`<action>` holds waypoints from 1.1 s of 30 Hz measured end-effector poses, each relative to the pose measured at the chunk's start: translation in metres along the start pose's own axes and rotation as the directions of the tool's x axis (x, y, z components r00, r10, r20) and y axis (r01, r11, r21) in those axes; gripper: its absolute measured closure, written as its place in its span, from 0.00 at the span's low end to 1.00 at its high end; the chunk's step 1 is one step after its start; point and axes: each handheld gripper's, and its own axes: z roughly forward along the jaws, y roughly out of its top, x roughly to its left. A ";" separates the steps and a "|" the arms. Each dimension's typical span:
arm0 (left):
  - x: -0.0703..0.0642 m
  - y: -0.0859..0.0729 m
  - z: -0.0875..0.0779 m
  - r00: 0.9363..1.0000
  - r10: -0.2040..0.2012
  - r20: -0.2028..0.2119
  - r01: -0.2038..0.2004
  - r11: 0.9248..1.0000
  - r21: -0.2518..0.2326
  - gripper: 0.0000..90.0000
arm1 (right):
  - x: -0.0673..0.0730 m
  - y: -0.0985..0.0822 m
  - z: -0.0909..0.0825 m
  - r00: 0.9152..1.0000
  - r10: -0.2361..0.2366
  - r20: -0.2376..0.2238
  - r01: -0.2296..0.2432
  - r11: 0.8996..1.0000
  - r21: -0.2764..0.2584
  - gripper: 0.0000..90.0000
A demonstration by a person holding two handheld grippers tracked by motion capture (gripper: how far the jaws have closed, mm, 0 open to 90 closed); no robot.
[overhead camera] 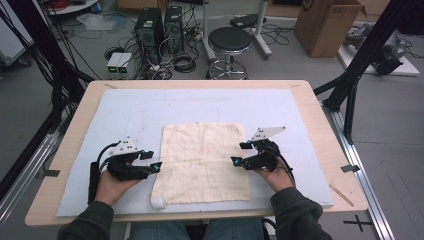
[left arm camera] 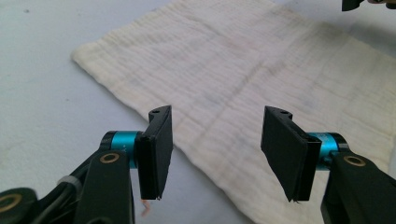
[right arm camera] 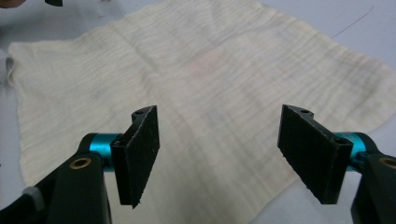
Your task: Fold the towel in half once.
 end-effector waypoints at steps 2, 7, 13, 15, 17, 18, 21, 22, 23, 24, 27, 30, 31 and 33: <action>0.003 0.005 0.002 1.000 -0.011 0.000 0.011 1.000 -0.017 0.50 | -0.005 0.004 -0.001 1.000 0.004 0.012 -0.004 1.000 -0.009 0.34; 0.013 0.016 0.012 1.000 -0.010 -0.004 0.010 1.000 -0.003 0.51 | -0.020 0.016 -0.003 0.999 0.013 0.044 -0.012 1.000 -0.023 0.36; 0.027 0.027 0.021 0.999 -0.043 -0.019 0.043 0.999 -0.015 0.55 | -0.038 0.031 -0.001 0.996 0.037 0.080 -0.037 0.999 0.001 0.39; 0.032 0.032 0.023 0.998 -0.051 -0.028 0.051 0.999 -0.014 0.56 | -0.045 0.035 0.001 0.995 0.046 0.083 -0.047 0.999 0.002 0.42; 0.036 0.035 0.025 0.997 -0.069 -0.039 0.068 0.997 -0.031 0.57 | -0.051 0.040 0.003 0.994 0.052 0.091 -0.054 0.998 0.015 0.44; 0.039 0.037 0.027 0.996 -0.078 -0.043 0.077 0.997 -0.029 0.58 | -0.054 0.042 0.004 0.994 0.055 0.093 -0.056 0.998 0.010 0.46; 0.048 0.042 0.032 0.994 -0.087 -0.068 0.085 0.996 -0.025 0.60 | -0.063 0.047 0.009 0.992 0.067 0.103 -0.069 0.998 0.012 0.49; 0.051 0.043 0.033 0.993 -0.092 -0.077 0.090 0.996 -0.028 0.61 | -0.066 0.049 0.011 0.992 0.065 0.106 -0.068 0.998 0.018 0.51; 0.053 0.044 0.035 0.991 -0.098 -0.088 0.096 0.995 -0.033 0.62 | -0.069 0.051 0.013 0.991 0.064 0.117 -0.068 0.997 0.026 0.53; 0.056 0.045 0.038 0.990 -0.105 -0.096 0.102 0.994 -0.036 0.63 | -0.071 0.053 0.014 0.989 0.066 0.134 -0.070 0.997 0.026 0.55; 0.063 0.048 0.045 0.986 -0.104 -0.133 0.102 0.995 -0.017 0.65 | -0.082 0.051 0.018 0.985 0.091 0.144 -0.091 0.996 -0.002 0.58; 0.070 0.047 0.053 0.976 -0.139 -0.169 0.134 0.990 -0.040 0.66 | -0.091 0.044 0.025 0.981 0.126 0.150 -0.131 0.991 0.021 0.59; 0.073 0.046 0.057 0.972 -0.145 -0.182 0.141 0.989 -0.038 0.66 | -0.094 0.042 0.027 0.979 0.134 0.152 -0.139 0.990 0.028 0.59; 0.077 0.044 0.064 0.965 -0.165 -0.205 0.162 0.986 -0.029 0.66 | -0.097 0.040 0.030 0.978 0.147 0.151 -0.153 0.988 0.031 0.59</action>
